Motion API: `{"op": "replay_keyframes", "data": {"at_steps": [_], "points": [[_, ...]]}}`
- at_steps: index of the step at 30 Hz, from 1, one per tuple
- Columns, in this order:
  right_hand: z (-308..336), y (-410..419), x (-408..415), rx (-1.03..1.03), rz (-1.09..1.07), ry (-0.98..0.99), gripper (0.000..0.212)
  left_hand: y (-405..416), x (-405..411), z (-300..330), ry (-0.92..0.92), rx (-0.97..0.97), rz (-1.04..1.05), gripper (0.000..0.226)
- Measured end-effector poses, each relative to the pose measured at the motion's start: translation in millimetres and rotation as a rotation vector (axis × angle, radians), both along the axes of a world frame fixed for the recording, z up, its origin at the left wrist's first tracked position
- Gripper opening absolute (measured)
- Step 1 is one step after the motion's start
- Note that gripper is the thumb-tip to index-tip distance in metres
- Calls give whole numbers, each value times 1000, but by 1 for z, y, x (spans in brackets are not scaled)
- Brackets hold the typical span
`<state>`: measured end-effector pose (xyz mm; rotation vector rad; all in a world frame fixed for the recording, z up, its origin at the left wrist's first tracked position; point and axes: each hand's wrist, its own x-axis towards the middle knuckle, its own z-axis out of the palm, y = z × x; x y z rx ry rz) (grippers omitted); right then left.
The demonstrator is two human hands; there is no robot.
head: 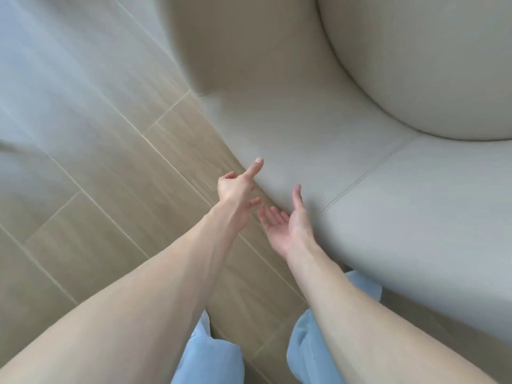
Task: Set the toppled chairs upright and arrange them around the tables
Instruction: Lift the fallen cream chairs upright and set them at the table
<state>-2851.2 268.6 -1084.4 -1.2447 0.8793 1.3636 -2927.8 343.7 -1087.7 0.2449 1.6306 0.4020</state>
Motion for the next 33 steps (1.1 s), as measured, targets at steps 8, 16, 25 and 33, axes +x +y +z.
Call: {"op": "replay_keyframes", "data": {"at_steps": [8, 16, 25, 33], "points": [[-71, -13, -5, 110, -204, -5, 77, 5, 13, -62, -58, 85, 62, 94], [-64, -2, -4, 154, -380, 26, 64, 15, 22, -72, -189, 109, 181, 70], [-32, -23, 5, 84, -351, -12, 59, 9, 20, -55, -282, 70, 156, 87], [68, -57, 8, 8, -361, -5, 56, -17, 9, 37, -280, 22, 146, 67]]}}
